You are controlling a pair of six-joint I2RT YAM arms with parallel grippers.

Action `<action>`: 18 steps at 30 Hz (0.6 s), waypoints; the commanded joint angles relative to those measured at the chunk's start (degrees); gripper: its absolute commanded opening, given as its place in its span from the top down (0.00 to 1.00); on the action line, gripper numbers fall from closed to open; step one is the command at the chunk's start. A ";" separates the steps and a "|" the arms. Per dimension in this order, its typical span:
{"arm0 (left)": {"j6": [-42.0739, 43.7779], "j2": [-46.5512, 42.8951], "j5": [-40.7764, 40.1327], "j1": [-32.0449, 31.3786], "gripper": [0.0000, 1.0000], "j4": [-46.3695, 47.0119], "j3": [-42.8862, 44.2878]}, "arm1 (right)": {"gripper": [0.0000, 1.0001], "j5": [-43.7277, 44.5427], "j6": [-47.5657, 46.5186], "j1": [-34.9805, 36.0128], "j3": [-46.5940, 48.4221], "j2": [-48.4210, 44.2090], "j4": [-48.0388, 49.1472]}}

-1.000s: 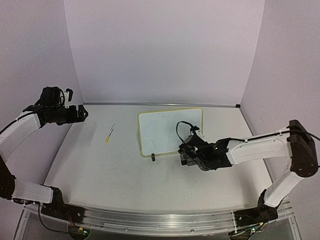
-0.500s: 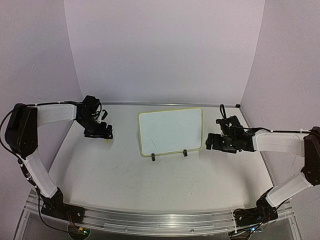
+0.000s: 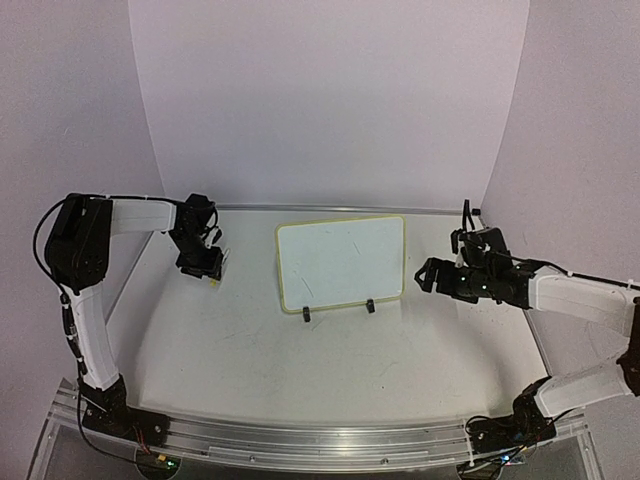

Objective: Write a sentence on the whiteboard
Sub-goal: Pick up the whiteboard marker from the corner of the board.

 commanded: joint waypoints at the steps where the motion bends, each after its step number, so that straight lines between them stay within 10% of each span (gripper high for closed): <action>1: 0.97 3.06 -4.82 0.11 0.49 -2.95 4.12 | 0.02 -0.99 -0.27 -0.19 -0.77 -1.94 1.12; 18: 1.48 8.89 -2.82 0.16 0.77 -4.54 6.22 | 0.02 -2.50 0.83 -0.10 -1.73 -4.09 1.65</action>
